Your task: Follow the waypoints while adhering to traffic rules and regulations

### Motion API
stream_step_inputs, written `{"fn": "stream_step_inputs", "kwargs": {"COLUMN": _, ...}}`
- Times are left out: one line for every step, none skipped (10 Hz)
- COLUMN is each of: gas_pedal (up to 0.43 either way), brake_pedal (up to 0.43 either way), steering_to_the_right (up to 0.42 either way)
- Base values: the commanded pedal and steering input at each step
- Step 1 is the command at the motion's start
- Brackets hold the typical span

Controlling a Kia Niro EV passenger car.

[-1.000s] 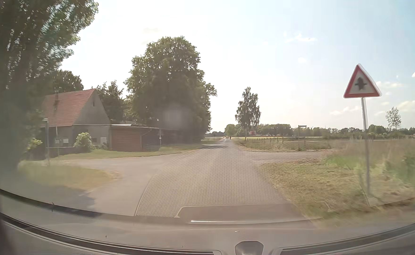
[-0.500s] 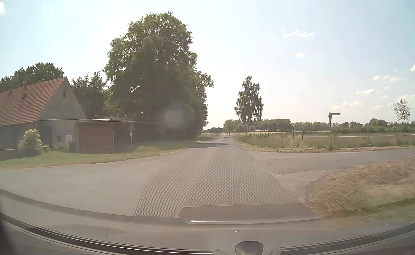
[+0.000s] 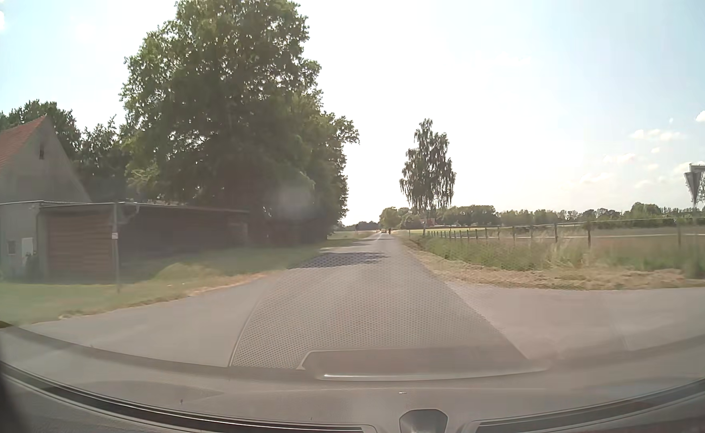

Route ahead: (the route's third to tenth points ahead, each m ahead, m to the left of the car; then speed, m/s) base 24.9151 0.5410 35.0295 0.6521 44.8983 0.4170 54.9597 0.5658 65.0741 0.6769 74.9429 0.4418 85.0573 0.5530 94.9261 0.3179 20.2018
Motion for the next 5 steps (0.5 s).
{"fn": "stream_step_inputs", "kwargs": {"gas_pedal": 0.268, "brake_pedal": 0.006, "steering_to_the_right": 0.002}}
{"fn": "stream_step_inputs", "kwargs": {"gas_pedal": 0.268, "brake_pedal": 0.006, "steering_to_the_right": 0.002}}
{"fn": "stream_step_inputs", "kwargs": {"gas_pedal": 0.268, "brake_pedal": 0.006, "steering_to_the_right": 0.001}}
{"fn": "stream_step_inputs", "kwargs": {"gas_pedal": 0.268, "brake_pedal": 0.006, "steering_to_the_right": 0.001}}
{"fn": "stream_step_inputs", "kwargs": {"gas_pedal": 0.268, "brake_pedal": 0.006, "steering_to_the_right": 0.001}}
